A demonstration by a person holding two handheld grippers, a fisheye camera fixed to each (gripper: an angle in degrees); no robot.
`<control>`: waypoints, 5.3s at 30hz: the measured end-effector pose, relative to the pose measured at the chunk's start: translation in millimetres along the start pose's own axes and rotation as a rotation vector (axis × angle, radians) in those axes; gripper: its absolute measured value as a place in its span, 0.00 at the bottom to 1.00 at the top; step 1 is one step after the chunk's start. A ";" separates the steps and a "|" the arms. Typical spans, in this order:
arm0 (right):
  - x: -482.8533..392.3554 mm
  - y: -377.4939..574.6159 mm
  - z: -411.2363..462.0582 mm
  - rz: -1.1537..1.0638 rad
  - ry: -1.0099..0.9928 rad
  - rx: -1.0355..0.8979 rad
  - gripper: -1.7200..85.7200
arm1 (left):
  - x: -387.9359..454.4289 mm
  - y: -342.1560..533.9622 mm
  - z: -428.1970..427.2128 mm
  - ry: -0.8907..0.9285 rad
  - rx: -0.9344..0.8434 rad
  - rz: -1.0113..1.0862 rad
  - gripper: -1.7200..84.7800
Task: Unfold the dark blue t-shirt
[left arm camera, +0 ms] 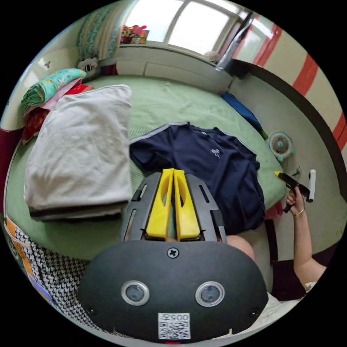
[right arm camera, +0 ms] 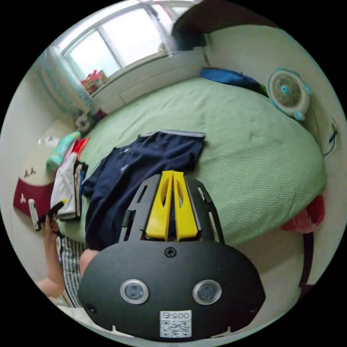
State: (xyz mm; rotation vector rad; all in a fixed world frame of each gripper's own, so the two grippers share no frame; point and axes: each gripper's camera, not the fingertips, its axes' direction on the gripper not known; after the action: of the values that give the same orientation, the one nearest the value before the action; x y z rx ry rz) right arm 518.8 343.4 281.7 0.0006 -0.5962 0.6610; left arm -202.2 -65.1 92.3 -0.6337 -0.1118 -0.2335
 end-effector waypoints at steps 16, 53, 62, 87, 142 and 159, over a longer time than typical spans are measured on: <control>-209.8 219.9 32.1 -0.063 0.264 -0.015 0.01 | 125.0 130.3 8.4 -0.204 -0.045 0.050 0.01; -232.1 286.6 96.9 -0.078 0.326 -0.077 0.01 | 183.5 177.2 7.9 -0.176 -0.071 0.080 0.02; -238.7 294.8 107.0 -0.106 0.323 -0.083 0.00 | 185.4 182.0 6.1 -0.174 -0.071 0.071 0.02; -239.0 307.0 121.2 -0.123 0.327 -0.074 0.00 | 175.1 189.7 -0.6 -0.141 -0.074 0.031 0.02; -236.2 298.0 129.1 -0.172 0.337 -0.085 0.01 | 160.9 195.0 -13.4 -0.129 -0.060 0.052 0.02; -242.7 291.9 116.3 -0.169 0.332 -0.078 0.00 | 155.1 197.3 -20.2 -0.126 -0.049 0.059 0.02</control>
State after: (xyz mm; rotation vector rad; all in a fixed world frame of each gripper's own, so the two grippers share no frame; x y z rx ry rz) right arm 137.0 414.1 198.6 -0.1287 -0.2971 0.4603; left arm -2.1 48.7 -9.9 -0.6996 -0.2087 -0.1395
